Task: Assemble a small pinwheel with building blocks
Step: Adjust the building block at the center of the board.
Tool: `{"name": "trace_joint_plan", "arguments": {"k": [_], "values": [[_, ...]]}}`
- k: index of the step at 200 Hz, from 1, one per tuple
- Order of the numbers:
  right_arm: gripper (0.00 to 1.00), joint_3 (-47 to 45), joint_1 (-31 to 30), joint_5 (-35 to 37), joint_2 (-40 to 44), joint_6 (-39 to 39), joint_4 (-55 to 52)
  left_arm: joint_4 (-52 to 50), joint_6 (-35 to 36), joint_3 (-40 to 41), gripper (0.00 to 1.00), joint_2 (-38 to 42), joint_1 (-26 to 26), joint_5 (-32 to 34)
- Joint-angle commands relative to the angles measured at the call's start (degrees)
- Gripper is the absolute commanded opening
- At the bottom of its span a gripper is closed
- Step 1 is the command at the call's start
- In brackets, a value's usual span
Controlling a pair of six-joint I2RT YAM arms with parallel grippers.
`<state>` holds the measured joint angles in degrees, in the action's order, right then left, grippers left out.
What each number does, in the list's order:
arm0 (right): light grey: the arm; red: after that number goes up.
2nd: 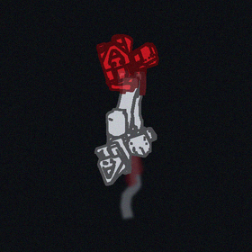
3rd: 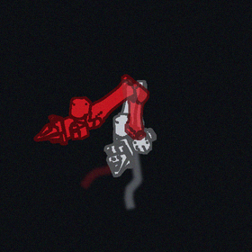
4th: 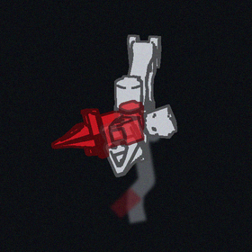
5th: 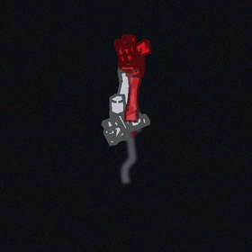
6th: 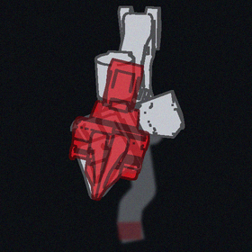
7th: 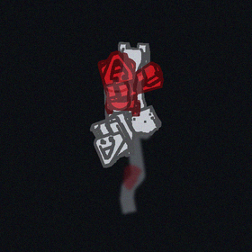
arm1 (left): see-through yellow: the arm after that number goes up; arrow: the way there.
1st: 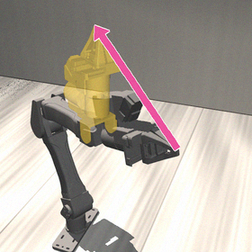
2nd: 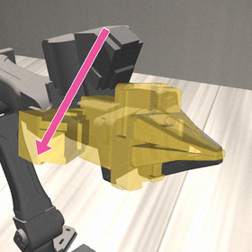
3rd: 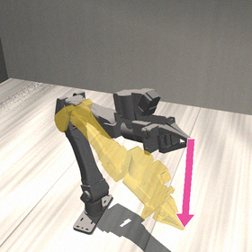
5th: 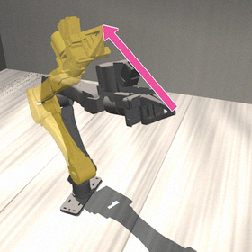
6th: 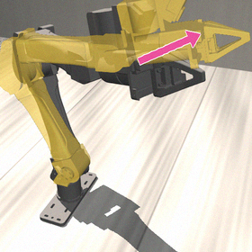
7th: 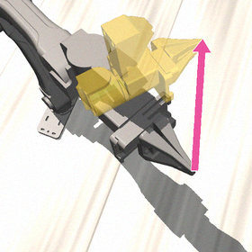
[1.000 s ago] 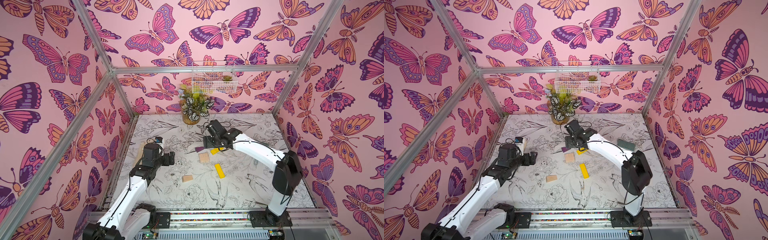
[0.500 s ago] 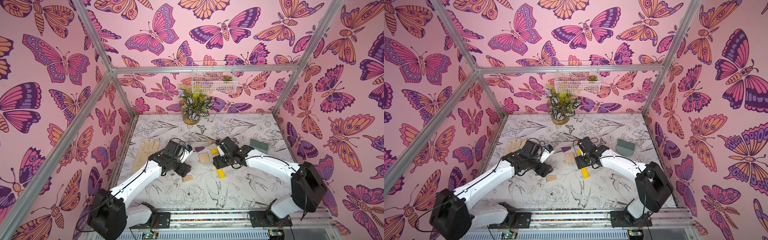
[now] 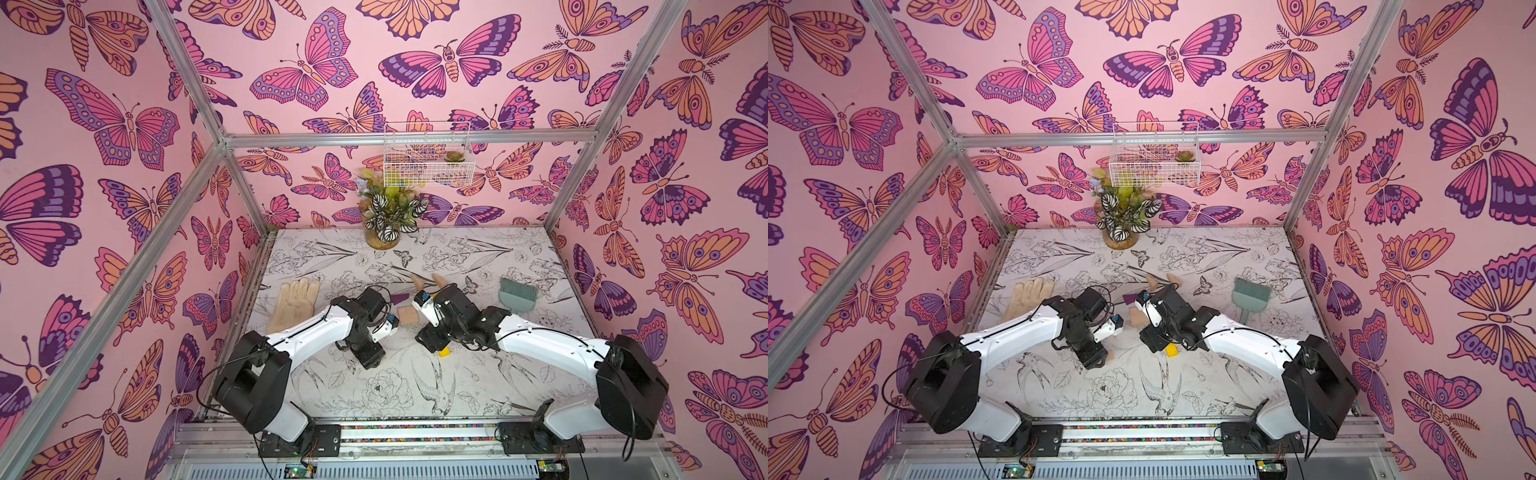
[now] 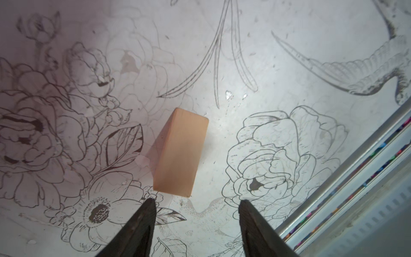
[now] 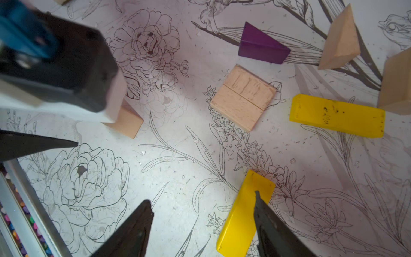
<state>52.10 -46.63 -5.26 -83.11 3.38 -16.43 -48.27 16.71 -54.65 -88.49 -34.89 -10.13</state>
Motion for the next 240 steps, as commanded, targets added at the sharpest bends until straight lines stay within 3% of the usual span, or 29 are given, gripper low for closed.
{"name": "trace_joint_plan", "arguments": {"k": [1,34,83,140,167,201,222,240], "values": [[0.73,-1.05,-0.54,-0.06,2.20,-3.43,3.61,-2.40,1.39,-1.13,0.61,-2.43,-0.15,1.09],[0.72,-2.56,-0.62,0.22,3.67,-3.86,4.30,-1.76,2.07,-2.08,0.57,-5.88,-0.16,3.45],[0.72,-3.58,-0.61,1.57,5.32,-3.82,4.12,1.80,1.40,-1.99,0.58,-5.73,-0.09,7.91],[0.72,-4.15,-0.56,0.39,6.11,-4.33,4.45,3.00,4.00,-0.29,0.60,-5.59,-0.44,2.95],[0.72,-4.89,-0.57,0.02,7.36,-5.52,4.82,2.27,4.47,-0.32,0.47,-7.90,-0.40,0.79],[0.70,-6.53,-1.51,0.04,9.66,-9.55,4.64,1.03,4.21,-1.39,0.15,-10.94,-0.45,-1.32],[0.67,-8.84,-4.31,2.43,12.52,-14.24,6.06,0.18,3.64,-2.42,0.09,-9.79,-0.16,-4.08],[0.64,-10.72,-6.81,3.77,14.69,-18.97,7.65,-0.63,3.04,-3.47,0.08,-7.01,1.11,-10.47]]}}
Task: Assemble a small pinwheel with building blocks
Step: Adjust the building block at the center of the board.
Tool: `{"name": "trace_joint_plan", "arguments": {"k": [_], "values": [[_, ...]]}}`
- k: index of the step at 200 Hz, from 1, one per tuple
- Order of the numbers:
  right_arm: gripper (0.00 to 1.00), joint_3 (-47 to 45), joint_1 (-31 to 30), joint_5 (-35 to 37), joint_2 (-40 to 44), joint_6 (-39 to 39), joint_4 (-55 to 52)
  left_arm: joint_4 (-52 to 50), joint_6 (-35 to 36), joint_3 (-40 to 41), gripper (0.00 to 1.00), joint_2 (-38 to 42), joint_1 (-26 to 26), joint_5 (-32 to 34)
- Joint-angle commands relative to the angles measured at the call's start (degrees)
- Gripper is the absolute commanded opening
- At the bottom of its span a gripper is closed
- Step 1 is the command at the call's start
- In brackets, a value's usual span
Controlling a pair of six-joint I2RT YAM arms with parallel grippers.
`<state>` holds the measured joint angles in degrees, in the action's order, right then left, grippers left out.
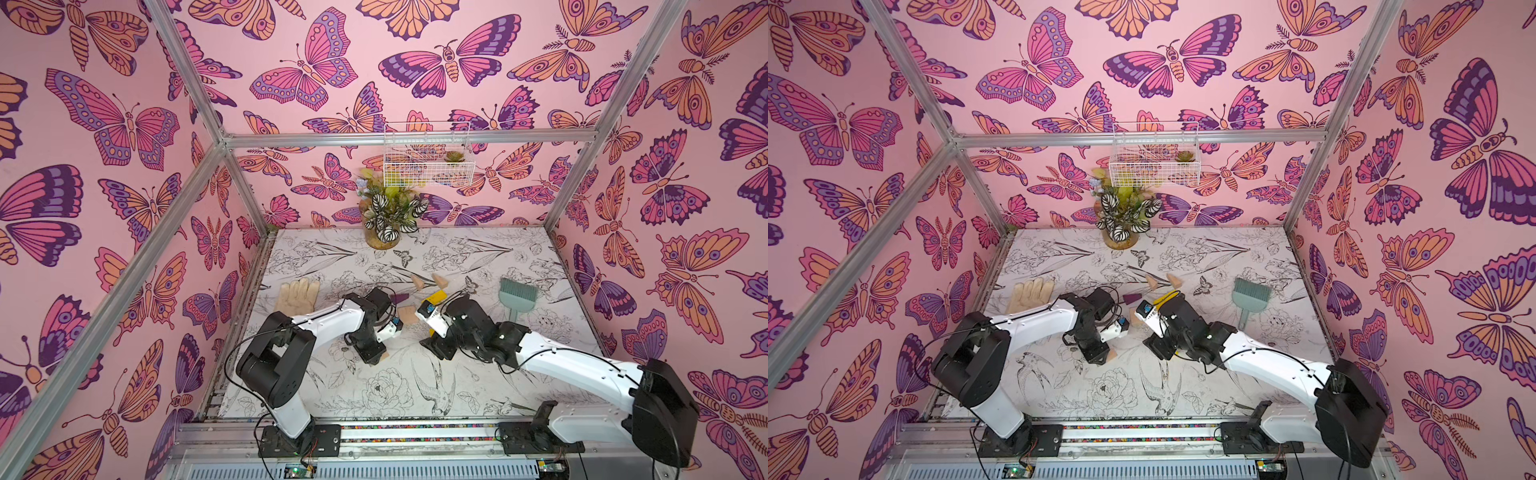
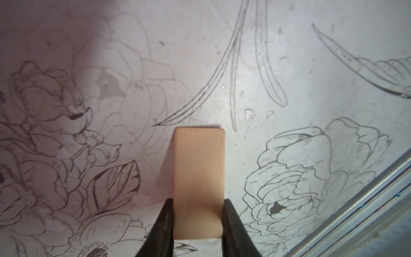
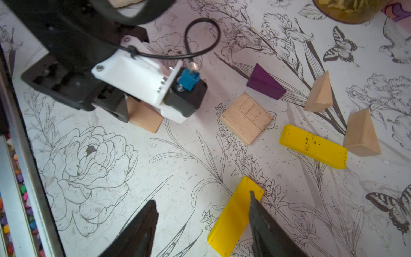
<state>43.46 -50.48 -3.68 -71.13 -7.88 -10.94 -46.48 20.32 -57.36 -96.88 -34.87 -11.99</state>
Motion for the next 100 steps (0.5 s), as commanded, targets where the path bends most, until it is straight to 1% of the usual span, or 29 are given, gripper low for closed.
{"name": "trace_joint_plan", "arguments": {"k": [1,19,34,57,100], "values": [[0.63,-2.21,-3.18,2.28,2.82,-8.00,2.25,-2.40,-0.64,-0.83,0.08,1.49,1.15,-9.08],[0.58,-4.07,-5.99,3.78,4.30,-12.13,4.77,-3.39,-0.87,-1.75,0.08,3.66,2.97,-17.65],[0.56,-5.01,-7.59,2.75,4.52,-14.84,7.35,-4.45,-0.81,-2.60,0.08,4.55,3.96,-21.81],[0.52,-4.13,-10.30,2.03,2.82,-18.64,8.39,-5.73,-0.39,-3.46,0.08,4.94,4.72,-25.41],[0.50,-0.53,-14.03,2.84,-2.79,-24.75,8.88,-7.02,0.57,-4.51,0.08,4.96,5.41,-30.02]]}}
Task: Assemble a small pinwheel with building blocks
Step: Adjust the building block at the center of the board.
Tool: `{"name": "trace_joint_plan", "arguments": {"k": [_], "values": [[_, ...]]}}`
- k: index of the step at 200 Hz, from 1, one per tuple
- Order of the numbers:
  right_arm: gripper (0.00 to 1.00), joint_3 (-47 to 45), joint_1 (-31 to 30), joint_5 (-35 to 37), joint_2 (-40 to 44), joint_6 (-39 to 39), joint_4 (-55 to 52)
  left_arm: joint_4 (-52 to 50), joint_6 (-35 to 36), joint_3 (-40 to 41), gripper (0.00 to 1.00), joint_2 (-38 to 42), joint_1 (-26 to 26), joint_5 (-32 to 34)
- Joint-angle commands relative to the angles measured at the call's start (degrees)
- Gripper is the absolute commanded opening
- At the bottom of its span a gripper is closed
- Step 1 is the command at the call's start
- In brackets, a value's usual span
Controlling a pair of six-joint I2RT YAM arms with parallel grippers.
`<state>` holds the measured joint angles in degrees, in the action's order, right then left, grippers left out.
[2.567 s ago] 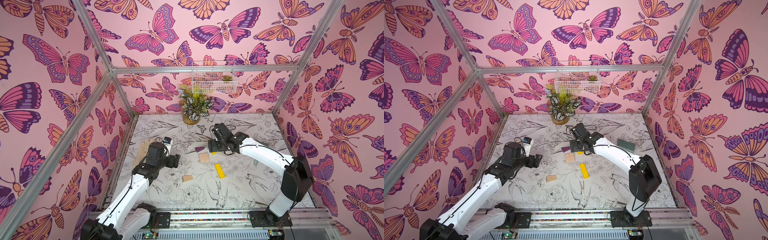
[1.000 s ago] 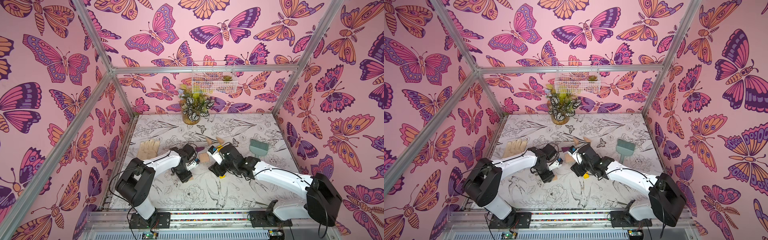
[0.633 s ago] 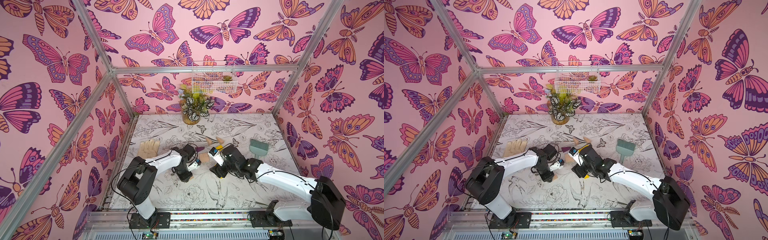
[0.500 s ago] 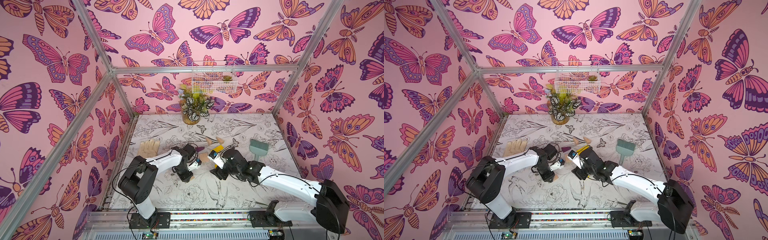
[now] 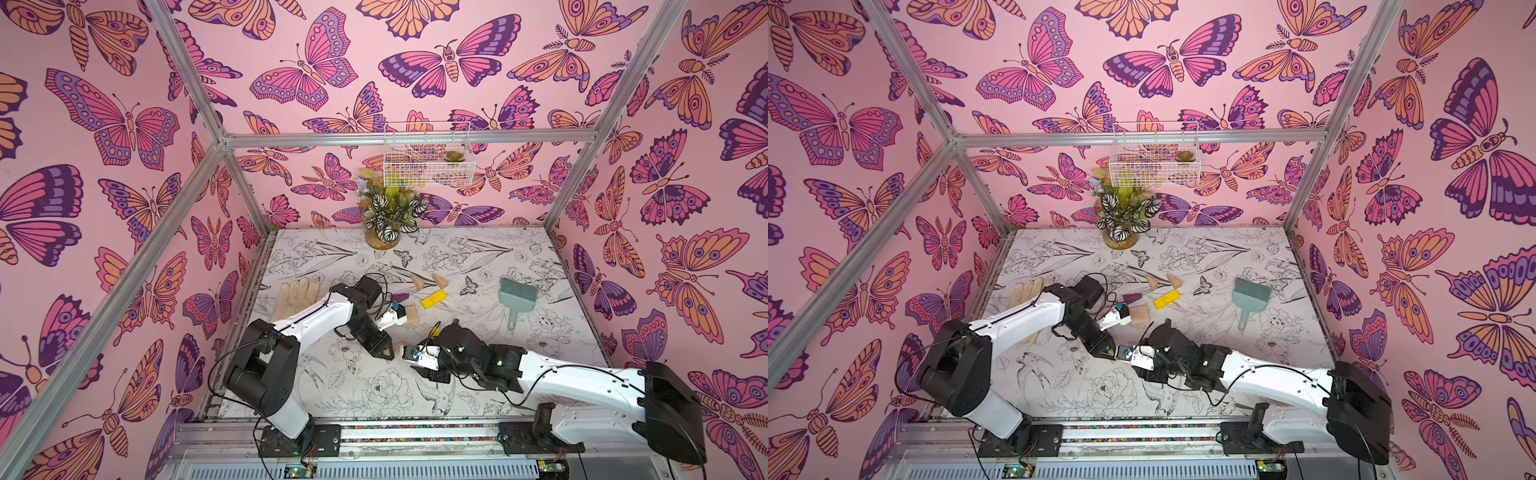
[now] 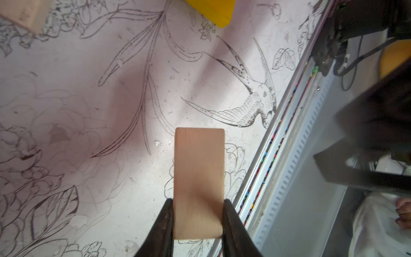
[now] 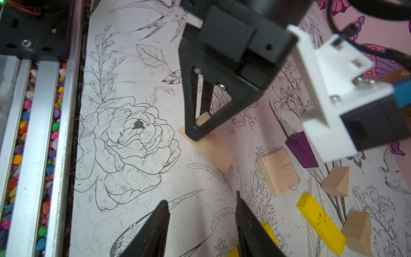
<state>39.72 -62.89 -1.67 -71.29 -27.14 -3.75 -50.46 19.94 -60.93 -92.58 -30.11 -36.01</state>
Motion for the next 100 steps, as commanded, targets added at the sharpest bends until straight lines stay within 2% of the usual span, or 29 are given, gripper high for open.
{"name": "trace_joint_plan", "arguments": {"k": [1,41,100], "values": [[0.50,3.28,-1.70,0.95,-2.76,-5.66,1.71,-3.06,0.96,-0.95,0.08,0.69,0.65,-6.09],[0.50,4.79,-3.20,5.80,-6.37,-9.57,3.79,-4.35,2.32,-0.95,0.09,1.11,0.84,-8.48],[0.48,5.62,-3.26,8.64,-9.36,-14.79,3.05,-6.58,4.35,-0.78,0.09,1.62,1.56,-10.70]]}}
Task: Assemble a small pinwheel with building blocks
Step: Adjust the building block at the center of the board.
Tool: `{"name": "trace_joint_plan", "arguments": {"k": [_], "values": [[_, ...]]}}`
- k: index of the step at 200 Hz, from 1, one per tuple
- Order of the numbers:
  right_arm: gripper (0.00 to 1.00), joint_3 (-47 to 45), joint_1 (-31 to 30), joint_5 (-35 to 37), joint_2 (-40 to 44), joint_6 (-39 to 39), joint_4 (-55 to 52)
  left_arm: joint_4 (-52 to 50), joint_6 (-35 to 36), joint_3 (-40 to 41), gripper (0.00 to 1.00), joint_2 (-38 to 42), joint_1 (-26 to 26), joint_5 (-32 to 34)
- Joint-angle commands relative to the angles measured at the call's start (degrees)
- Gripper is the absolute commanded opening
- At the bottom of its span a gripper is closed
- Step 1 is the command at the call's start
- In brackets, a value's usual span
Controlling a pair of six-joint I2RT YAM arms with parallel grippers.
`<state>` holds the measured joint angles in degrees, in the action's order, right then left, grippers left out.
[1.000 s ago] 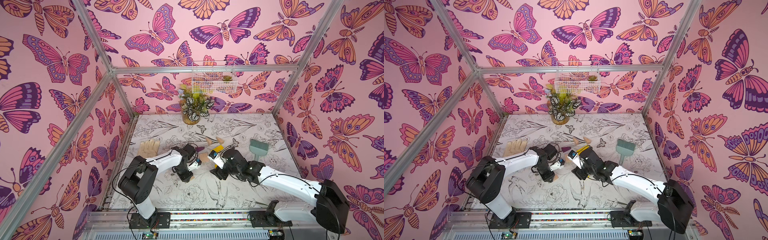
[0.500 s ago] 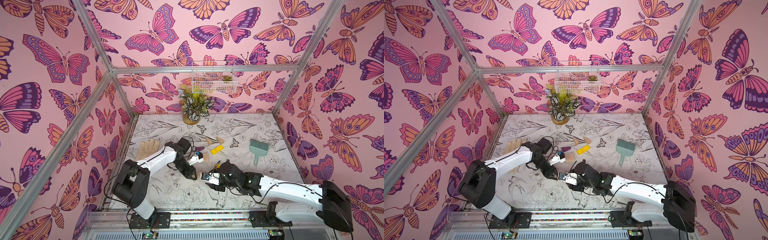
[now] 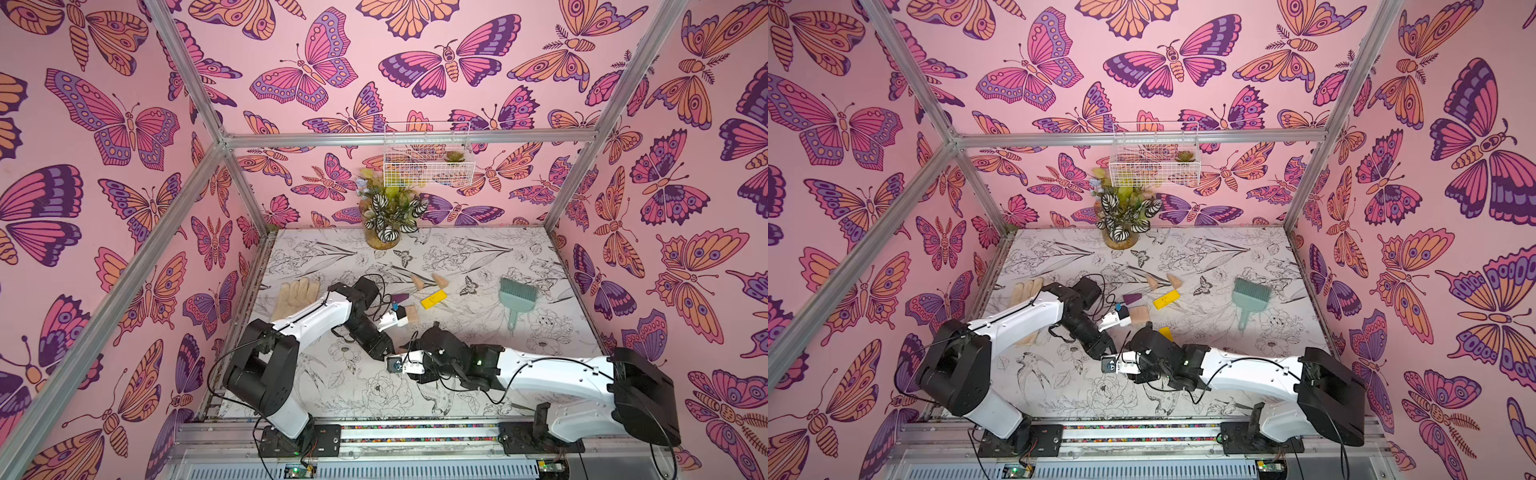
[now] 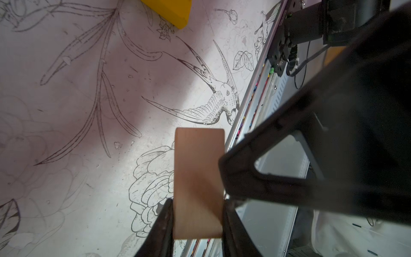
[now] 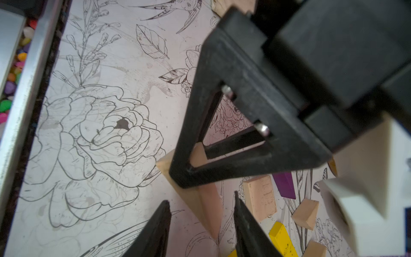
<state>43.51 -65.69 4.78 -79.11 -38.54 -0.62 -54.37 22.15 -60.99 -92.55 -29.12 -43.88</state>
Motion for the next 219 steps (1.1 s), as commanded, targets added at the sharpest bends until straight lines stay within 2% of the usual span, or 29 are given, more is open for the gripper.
{"name": "trace_joint_plan", "arguments": {"k": [1,19,46,83,96,112,146,176,194,219], "values": [[0.48,1.84,-0.47,2.23,-1.55,-3.42,-0.08,-2.67,2.17,-0.71,0.09,1.63,0.57,-2.86],[0.45,2.02,-0.41,2.25,-2.44,-3.99,0.12,-2.67,2.13,-0.71,0.09,1.74,0.65,-2.96],[0.34,2.02,-0.44,2.15,-3.15,-4.08,0.95,-2.69,2.25,-0.62,0.09,1.56,0.74,-3.49],[0.21,2.15,-0.53,2.53,-3.59,-3.28,2.16,-2.72,2.40,0.02,0.16,1.02,0.82,-3.67],[0.17,2.27,-0.49,2.76,-3.85,-3.12,2.36,-2.64,2.36,0.08,0.23,0.88,0.82,-3.59],[0.13,2.59,-0.45,3.00,-4.28,-2.87,2.17,-2.61,2.22,0.22,0.40,0.67,0.82,-2.94],[0.07,3.40,-0.41,3.81,-6.24,-1.74,1.80,-2.34,0.82,1.02,0.57,1.94,2.43,-0.63],[0.05,4.88,0.49,3.24,-8.85,-0.29,1.48,0.91,-2.65,2.79,0.89,6.69,6.82,1.38],[0.04,6.04,1.89,1.87,-10.51,0.63,1.00,4.43,-6.67,4.58,0.93,10.63,9.92,5.38],[0.04,9.78,4.82,-2.11,-14.95,1.83,-2.18,8.51,-12.73,6.99,0.93,14.53,13.94,17.11]]}}
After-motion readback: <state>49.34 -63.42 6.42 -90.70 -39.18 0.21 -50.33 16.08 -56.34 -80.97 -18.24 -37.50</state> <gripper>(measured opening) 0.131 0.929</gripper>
